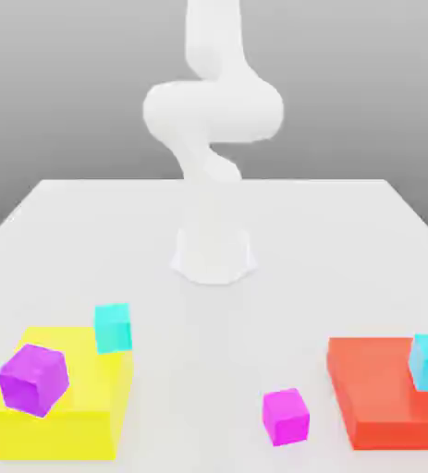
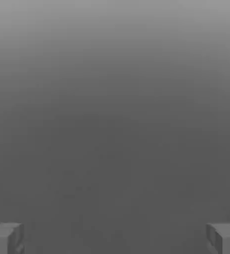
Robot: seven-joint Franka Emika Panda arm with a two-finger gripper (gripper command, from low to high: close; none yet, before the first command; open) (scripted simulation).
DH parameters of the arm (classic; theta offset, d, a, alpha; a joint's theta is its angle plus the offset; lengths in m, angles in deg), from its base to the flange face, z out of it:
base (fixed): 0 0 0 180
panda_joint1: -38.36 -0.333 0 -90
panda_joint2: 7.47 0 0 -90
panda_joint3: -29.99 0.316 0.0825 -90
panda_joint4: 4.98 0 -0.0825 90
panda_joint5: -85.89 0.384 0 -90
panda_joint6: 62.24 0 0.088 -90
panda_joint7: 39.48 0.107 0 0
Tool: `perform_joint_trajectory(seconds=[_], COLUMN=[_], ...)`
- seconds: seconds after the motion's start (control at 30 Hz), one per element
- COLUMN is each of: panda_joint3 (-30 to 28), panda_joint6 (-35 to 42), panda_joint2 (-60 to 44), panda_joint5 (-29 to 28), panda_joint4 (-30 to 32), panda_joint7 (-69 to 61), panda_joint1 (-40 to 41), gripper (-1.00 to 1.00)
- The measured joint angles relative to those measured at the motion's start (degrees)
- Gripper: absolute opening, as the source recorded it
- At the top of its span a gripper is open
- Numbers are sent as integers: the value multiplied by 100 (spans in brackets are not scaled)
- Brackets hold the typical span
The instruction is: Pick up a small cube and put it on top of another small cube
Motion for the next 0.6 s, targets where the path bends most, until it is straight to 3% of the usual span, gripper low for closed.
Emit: perform_joint_trajectory(seconds=[0.6], panda_joint3=[490], panda_joint6=[-1861], panda_joint2=[-3774], panda_joint5=[-221], panda_joint4=[1199], panda_joint7=[38], panda_joint1=[-374], gripper=[0])
